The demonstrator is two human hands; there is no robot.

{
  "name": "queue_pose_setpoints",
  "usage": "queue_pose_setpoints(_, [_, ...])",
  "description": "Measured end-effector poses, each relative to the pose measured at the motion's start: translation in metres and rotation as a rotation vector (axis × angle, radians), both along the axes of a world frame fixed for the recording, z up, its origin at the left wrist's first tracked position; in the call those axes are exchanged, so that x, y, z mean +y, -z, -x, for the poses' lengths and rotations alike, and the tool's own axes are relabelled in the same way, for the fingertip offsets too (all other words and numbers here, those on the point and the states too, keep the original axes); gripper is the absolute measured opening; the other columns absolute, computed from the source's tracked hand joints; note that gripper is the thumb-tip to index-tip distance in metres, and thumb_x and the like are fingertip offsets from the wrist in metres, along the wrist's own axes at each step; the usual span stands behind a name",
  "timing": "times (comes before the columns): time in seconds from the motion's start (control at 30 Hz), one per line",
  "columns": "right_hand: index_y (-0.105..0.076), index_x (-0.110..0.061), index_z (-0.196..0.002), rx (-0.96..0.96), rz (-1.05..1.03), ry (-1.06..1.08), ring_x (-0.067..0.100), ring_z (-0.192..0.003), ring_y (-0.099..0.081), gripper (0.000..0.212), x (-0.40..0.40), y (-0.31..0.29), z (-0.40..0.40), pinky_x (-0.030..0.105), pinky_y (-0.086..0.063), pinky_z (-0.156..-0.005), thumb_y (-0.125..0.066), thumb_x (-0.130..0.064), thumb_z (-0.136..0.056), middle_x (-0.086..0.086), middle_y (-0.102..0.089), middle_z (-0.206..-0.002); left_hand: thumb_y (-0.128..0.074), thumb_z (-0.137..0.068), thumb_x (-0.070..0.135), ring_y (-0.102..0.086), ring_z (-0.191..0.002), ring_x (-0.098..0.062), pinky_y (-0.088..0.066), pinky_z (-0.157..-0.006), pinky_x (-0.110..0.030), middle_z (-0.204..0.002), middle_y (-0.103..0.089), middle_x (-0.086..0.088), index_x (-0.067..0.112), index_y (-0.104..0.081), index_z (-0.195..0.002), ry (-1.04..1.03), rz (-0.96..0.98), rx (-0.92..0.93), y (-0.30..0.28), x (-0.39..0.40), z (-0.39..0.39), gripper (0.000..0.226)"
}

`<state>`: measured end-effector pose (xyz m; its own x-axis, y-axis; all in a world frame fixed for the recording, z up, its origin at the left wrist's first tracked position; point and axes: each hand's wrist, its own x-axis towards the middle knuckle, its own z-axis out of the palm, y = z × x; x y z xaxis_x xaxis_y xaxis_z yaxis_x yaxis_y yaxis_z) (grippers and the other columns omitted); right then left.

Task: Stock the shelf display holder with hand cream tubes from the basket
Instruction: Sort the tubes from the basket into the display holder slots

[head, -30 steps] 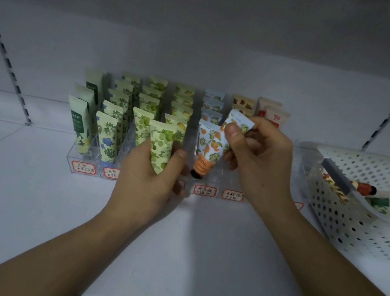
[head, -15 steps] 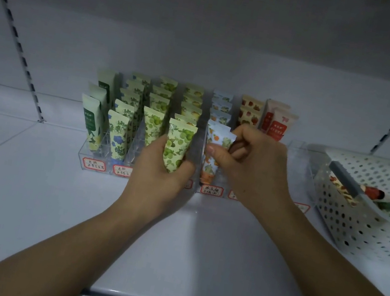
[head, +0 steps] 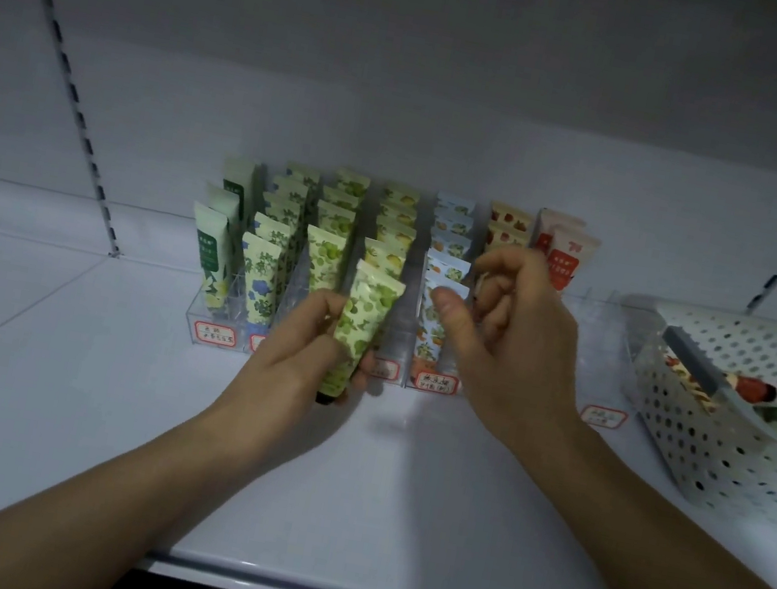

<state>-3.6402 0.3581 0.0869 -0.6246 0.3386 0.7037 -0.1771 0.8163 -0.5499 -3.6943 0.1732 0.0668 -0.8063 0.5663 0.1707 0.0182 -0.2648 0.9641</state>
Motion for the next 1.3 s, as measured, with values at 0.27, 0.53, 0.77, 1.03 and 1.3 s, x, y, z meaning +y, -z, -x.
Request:
queue_pose_setpoints(0.27, [-0.068, -0.020, -0.083, -0.117, 0.053, -0.339, 0.013, -0.052, -0.057, 0.010, -0.049, -0.021, 0.024, 0.038, -0.048, -0.051, -0.073, -0.029, -0.086, -0.004, -0.061, -0.058, -0.052, -0.102, 0.000, -0.071, -0.098, -0.017, -0.058, -0.084, -0.030, -0.103, -0.075, -0.002, 0.008, -0.060, -0.120, -0.140, 0.124, 0.376, -0.001, -0.031, 0.003, 0.022])
queue_pose_setpoints(0.53, [-0.075, -0.013, -0.110, -0.171, -0.149, -0.094, 0.006, -0.056, -0.054, 0.028, -0.063, -0.034, 0.044, 0.024, -0.037, -0.061, -0.073, -0.033, -0.090, -0.007, -0.059, -0.062, -0.061, -0.088, 0.023, -0.062, -0.082, -0.011, -0.050, -0.070, -0.031, -0.098, -0.066, 0.012, 0.028, -0.064, -0.114, -0.548, 0.684, 0.714, 0.023, -0.050, 0.015, 0.026])
queue_pose_setpoints(0.77, [-0.069, -0.007, -0.111, -0.335, -0.292, -0.052, 0.016, -0.068, -0.054, 0.037, -0.070, -0.046, 0.057, 0.023, -0.034, -0.066, -0.074, -0.037, -0.089, 0.008, -0.066, -0.079, -0.063, -0.084, 0.025, -0.059, -0.098, -0.014, -0.048, -0.080, -0.028, -0.112, -0.062, 0.010, 0.027, -0.056, -0.138, -0.500, 0.760, 0.756, 0.024, -0.047, 0.017, 0.054])
queue_pose_setpoints(1.03, [-0.061, -0.010, -0.132, -0.343, -0.327, -0.049, 0.027, -0.091, -0.067, 0.052, -0.082, -0.036, 0.060, 0.028, -0.048, -0.077, -0.075, -0.034, -0.089, 0.013, -0.071, -0.093, -0.065, -0.085, 0.026, -0.058, -0.098, -0.016, -0.047, -0.079, -0.029, -0.110, -0.061, 0.007, 0.025, -0.057, -0.136, -0.490, 0.747, 0.761, 0.026, -0.047, 0.018, 0.052])
queue_pose_setpoints(1.3, [-0.062, -0.011, -0.125, -0.394, -0.222, -0.053, 0.027, -0.093, -0.067, 0.049, -0.082, -0.029, 0.059, 0.029, -0.047, -0.075, -0.080, -0.033, -0.085, 0.012, -0.071, -0.100, -0.064, -0.084, 0.026, -0.057, -0.100, -0.018, -0.043, -0.076, -0.028, -0.113, -0.061, 0.005, 0.023, -0.055, -0.136, -0.486, 0.769, 0.802, 0.027, -0.047, 0.017, 0.053])
